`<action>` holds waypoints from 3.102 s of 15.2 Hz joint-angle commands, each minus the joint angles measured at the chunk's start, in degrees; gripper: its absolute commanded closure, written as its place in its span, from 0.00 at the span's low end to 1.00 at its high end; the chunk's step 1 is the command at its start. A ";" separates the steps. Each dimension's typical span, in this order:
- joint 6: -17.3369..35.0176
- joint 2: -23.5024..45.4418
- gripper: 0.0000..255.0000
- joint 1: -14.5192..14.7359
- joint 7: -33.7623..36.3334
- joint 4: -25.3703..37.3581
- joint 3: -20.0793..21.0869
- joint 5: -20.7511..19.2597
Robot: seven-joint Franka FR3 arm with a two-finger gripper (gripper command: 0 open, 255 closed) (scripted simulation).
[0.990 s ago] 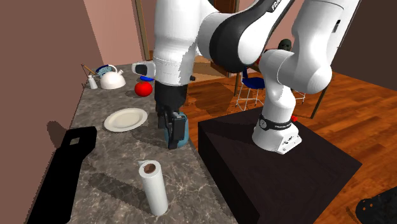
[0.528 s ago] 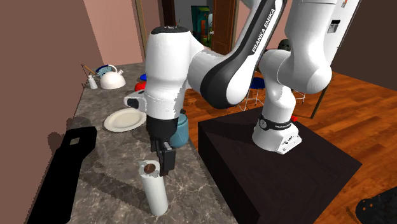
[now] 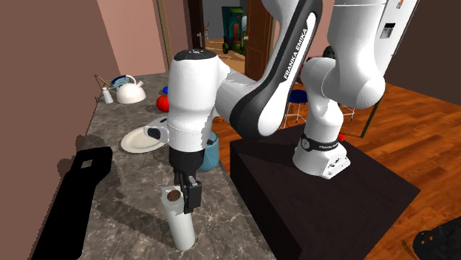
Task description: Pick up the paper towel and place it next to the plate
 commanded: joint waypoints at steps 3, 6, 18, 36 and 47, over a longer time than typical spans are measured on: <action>0.08 0.08 0.00 -0.01 0.00 0.01 -0.01 -0.03; 0.07 0.07 1.00 -0.01 0.00 0.01 -0.01 -0.02; -2.43 -2.14 1.00 0.00 -0.72 0.33 0.12 0.93; -17.64 -12.92 1.00 0.44 -3.00 4.87 -0.20 3.87; -26.73 -17.22 1.00 0.56 -3.51 9.68 -0.56 4.42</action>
